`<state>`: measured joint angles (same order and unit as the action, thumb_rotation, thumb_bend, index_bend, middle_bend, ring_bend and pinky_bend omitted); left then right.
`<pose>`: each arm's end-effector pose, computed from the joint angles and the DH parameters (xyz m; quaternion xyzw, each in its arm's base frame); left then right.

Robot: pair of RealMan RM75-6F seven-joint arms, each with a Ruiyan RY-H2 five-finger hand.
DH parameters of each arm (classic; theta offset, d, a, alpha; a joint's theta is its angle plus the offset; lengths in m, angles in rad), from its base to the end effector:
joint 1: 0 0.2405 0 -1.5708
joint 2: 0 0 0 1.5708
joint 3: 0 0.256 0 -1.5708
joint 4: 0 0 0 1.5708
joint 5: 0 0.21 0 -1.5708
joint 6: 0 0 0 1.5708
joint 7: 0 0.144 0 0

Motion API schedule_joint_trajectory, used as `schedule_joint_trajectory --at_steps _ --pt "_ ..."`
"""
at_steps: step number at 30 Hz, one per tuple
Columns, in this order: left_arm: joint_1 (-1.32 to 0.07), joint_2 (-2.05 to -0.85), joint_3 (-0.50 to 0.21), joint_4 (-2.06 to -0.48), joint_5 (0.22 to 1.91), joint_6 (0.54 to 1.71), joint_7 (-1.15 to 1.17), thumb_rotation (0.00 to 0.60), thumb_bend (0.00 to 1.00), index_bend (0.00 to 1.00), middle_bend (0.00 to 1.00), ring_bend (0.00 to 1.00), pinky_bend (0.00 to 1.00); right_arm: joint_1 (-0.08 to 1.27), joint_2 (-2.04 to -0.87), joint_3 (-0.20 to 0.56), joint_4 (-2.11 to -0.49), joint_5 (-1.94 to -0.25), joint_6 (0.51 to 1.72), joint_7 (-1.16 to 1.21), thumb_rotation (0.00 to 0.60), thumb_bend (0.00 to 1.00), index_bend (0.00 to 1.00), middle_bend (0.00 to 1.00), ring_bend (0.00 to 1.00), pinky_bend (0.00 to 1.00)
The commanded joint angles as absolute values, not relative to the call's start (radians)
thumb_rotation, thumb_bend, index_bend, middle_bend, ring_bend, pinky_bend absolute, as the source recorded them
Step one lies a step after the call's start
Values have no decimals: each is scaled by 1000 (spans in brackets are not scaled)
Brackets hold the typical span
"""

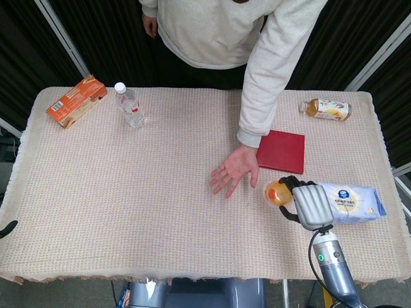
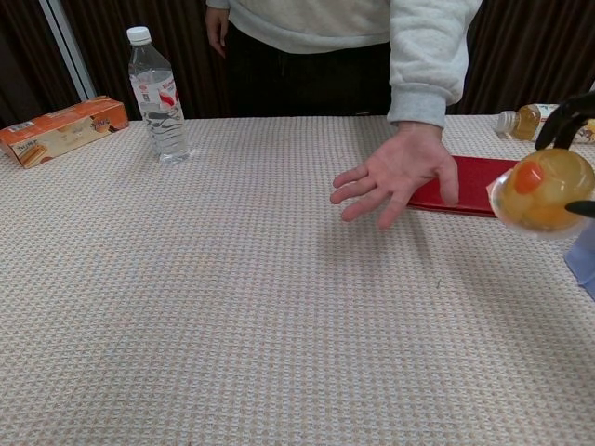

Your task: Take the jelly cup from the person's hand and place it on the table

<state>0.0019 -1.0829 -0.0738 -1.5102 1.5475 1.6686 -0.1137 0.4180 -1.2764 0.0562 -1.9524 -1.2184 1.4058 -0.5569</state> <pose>-0.3262 0.1567 0.2048 -0.5582 -0.3292 -0.4283 0.6297 -0.1885 -0.2438 0.0853 0.6607 -0.3674 0.3735 0.5375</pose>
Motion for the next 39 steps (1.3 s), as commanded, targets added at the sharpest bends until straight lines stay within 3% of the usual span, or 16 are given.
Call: schedule_joint_trajectory --at_steps 1,6,12,17,18,20,22,31,39 --pt "2 -1083 -73 -1511 1548 1668 -111 600 0 35 0 0 0 403 -1317 22 -1904 -1228 1375 -544 600 295 676 628 532 533" --pt "1 -1083 -73 -1510 1548 1666 -110 600 0 35 0 0 0 403 -1422 6 -1827 -1229 1345 -575 600 295 648 593 505 532" --pt "2 -1083 -74 -1508 1547 1668 -119 600 0 36 0 0 0 395 -1506 5 -1746 -1227 1335 -569 600 201 335 230 151 401" --pt "1 -1083 -74 -1507 1547 1666 -119 600 0 35 0 0 0 387 -1501 11 -1725 -1221 1304 -494 600 136 127 36 2 341" --pt "1 -1084 -74 -1507 1548 1667 -119 600 0 35 0 0 0 386 -1497 11 -1725 -1224 1301 -486 600 130 118 23 0 380" --pt "1 -1084 -73 -1507 1548 1667 -117 600 0 35 0 0 0 386 -1486 14 -1725 -1241 1303 -474 600 122 110 4 0 553" --pt "1 -1084 -73 -1508 1549 1668 -113 600 0 35 0 0 0 384 -1471 11 -1728 -1260 1306 -467 600 121 102 0 0 622" --pt "2 -1087 -74 -1505 1548 1671 -109 600 0 35 0 0 0 377 -1400 -27 -1686 -1425 1385 -657 600 107 71 0 0 628" --pt "2 -1088 -74 -1502 1550 1672 -107 600 0 35 0 0 0 349 -1337 -22 -1724 -1475 1453 -672 600 104 43 0 0 627"
